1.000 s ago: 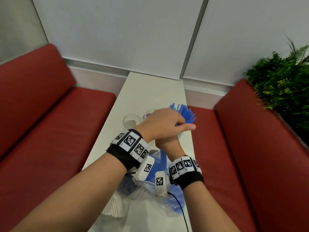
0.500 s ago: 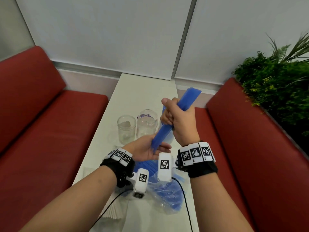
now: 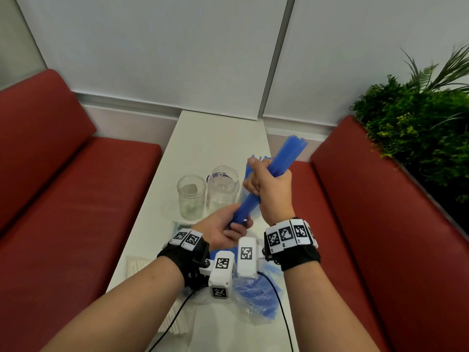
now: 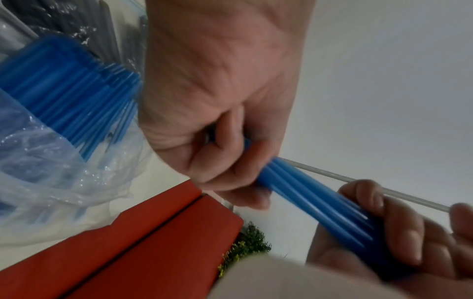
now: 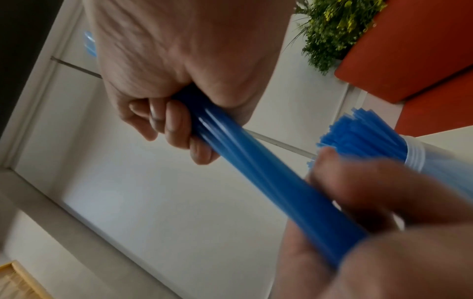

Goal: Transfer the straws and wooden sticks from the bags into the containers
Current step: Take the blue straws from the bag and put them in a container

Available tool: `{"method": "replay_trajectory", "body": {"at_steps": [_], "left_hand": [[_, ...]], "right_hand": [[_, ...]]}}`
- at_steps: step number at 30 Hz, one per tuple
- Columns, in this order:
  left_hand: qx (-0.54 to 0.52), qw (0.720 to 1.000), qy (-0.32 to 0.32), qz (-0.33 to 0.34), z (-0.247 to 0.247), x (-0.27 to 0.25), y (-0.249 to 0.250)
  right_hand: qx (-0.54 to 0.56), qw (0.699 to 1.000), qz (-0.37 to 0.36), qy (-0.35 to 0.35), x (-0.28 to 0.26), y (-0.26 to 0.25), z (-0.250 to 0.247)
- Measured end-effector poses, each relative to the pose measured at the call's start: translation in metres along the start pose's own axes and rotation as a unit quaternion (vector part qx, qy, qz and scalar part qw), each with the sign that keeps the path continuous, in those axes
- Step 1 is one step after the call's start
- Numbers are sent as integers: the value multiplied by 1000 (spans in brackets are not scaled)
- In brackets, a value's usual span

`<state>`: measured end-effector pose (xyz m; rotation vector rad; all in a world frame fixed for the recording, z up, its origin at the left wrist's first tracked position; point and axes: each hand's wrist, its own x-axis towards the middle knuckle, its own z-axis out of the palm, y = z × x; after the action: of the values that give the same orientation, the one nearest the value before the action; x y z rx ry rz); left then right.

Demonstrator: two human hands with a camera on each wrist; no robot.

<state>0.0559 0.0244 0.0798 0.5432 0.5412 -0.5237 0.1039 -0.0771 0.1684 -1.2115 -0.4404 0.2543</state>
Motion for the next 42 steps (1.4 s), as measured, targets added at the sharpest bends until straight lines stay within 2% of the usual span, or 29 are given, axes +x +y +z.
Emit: {"method": "replay_trajectory", "body": {"at_steps": [4, 7, 10, 12, 14, 16, 20, 23, 26, 27, 29, 31, 33, 37, 39, 42], "left_hand": [[19, 1000, 5, 19, -3, -4, 8], [4, 998, 36, 46, -17, 1, 13], [7, 994, 82, 65, -42, 6, 11], [22, 992, 101, 73, -57, 10, 6], [25, 990, 102, 97, -67, 17, 0], [11, 986, 105, 130, -70, 25, -3], [-19, 975, 164, 151, -71, 38, -1], [142, 950, 230, 158, -69, 49, 2], [352, 882, 258, 178, -63, 61, -1], [439, 843, 253, 180, -62, 65, -2], [613, 737, 228, 170, -62, 70, -4], [727, 645, 184, 147, -60, 75, -6], [801, 568, 149, 114, -57, 81, -10], [901, 411, 131, 41, -58, 91, -24], [929, 351, 119, 13, -60, 93, -29], [948, 285, 138, 35, -61, 94, -33]], "right_hand": [[-22, 998, 4, -58, 4, -1, -11], [-153, 981, 20, -115, 9, -9, -25], [-290, 933, 98, -189, 15, -23, -50], [-280, 916, 174, -230, 16, -30, -64], [-250, 915, 213, -232, 18, -29, -71], [-244, 921, 217, -214, 24, -24, -73], [-264, 925, 210, -176, 47, -20, -81], [-285, 929, 192, -140, 74, -21, -91], [-327, 924, 171, -96, 102, -22, -101], [-345, 920, 165, -85, 111, -21, -104], [-373, 913, 153, -66, 125, -18, -110], [-399, 904, 143, -53, 135, -13, -114], [-421, 895, 142, -46, 141, -3, -114], [-439, 884, 156, -34, 138, 32, -110], [-442, 881, 167, -31, 133, 50, -107], [-472, 864, 170, -41, 128, 69, -105]]}}
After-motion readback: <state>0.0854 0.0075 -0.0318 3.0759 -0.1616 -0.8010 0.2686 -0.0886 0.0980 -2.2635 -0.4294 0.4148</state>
